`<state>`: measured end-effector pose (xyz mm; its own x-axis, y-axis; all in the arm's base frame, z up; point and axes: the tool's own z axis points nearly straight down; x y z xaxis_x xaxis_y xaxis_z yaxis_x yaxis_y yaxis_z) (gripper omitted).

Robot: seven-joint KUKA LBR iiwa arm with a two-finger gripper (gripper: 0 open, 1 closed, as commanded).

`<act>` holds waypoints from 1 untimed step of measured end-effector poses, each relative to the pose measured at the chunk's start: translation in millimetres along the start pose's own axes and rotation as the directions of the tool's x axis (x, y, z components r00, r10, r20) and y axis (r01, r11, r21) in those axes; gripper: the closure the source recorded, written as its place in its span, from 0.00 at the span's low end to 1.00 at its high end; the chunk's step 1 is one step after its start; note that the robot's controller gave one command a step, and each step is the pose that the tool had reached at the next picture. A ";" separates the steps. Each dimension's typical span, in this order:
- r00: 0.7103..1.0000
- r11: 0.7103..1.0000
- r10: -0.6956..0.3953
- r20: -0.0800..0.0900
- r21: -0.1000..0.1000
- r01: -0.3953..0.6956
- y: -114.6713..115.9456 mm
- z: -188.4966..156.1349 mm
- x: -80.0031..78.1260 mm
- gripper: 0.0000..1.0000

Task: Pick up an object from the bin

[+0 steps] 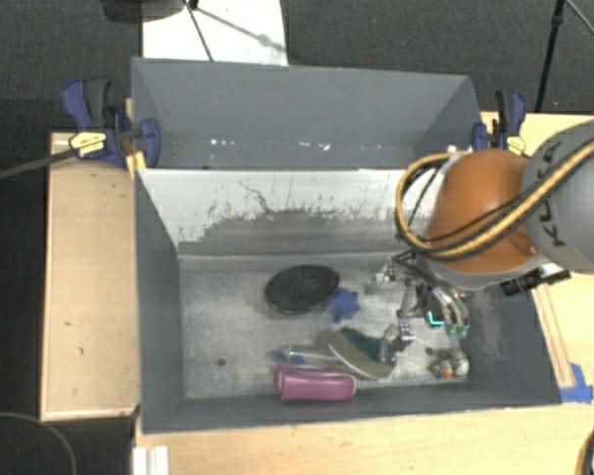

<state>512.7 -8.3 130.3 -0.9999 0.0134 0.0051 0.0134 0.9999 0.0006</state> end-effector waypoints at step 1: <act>0.986 0.986 0.166 0.002 0.004 -0.166 22.0 53.6 14.8 0.00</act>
Offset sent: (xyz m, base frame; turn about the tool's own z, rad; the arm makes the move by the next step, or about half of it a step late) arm -0.0170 0.0257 -0.0603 0.1667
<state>497.9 14.0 76.8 -0.9839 0.1789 0.0032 0.1789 0.9839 -0.0043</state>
